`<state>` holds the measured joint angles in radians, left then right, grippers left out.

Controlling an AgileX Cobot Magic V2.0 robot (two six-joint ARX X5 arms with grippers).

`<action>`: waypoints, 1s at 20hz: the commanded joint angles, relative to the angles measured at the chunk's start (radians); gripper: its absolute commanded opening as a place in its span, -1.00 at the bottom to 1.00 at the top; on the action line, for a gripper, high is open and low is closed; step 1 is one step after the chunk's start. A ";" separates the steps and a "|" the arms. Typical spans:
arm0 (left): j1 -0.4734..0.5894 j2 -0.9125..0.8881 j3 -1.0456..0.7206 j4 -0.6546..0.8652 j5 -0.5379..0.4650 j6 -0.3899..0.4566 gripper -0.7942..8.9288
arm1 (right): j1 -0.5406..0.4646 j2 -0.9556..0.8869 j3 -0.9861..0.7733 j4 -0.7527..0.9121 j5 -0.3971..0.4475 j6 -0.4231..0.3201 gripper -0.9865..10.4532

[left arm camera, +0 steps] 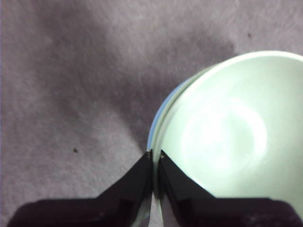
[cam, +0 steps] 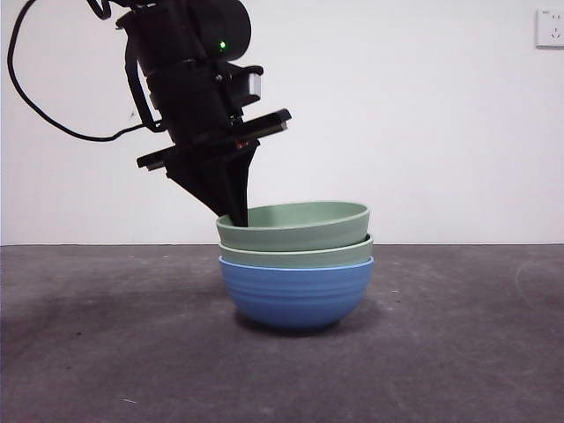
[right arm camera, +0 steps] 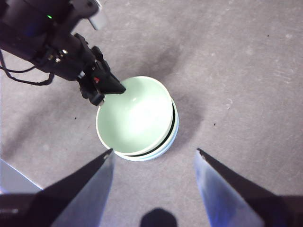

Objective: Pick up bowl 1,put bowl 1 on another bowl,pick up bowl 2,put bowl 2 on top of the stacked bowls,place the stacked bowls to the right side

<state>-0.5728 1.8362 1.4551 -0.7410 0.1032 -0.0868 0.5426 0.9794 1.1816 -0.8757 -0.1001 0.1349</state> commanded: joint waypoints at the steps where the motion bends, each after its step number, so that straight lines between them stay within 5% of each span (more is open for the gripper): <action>1: -0.006 0.018 0.005 -0.005 0.003 0.008 -0.85 | 0.000 0.000 0.000 0.002 0.003 0.006 -0.33; 4: -0.015 0.018 0.005 0.004 0.005 0.008 -0.79 | 0.000 0.000 0.000 0.002 0.003 0.006 -0.33; 8: -0.015 0.017 0.006 -0.023 0.006 0.008 -0.10 | 0.000 0.000 0.000 -0.003 0.003 0.007 -0.33; 18: -0.014 -0.081 0.244 -0.373 0.002 0.063 -0.10 | 0.000 0.127 0.000 0.001 0.002 0.034 -0.31; 20: -0.015 -0.123 0.322 -0.460 0.002 0.079 -0.10 | 0.000 0.201 0.000 0.032 0.002 0.051 -0.09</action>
<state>-0.5838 1.7123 1.7763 -1.1908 0.1062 -0.0299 0.5426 1.1748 1.1816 -0.8478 -0.1005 0.1696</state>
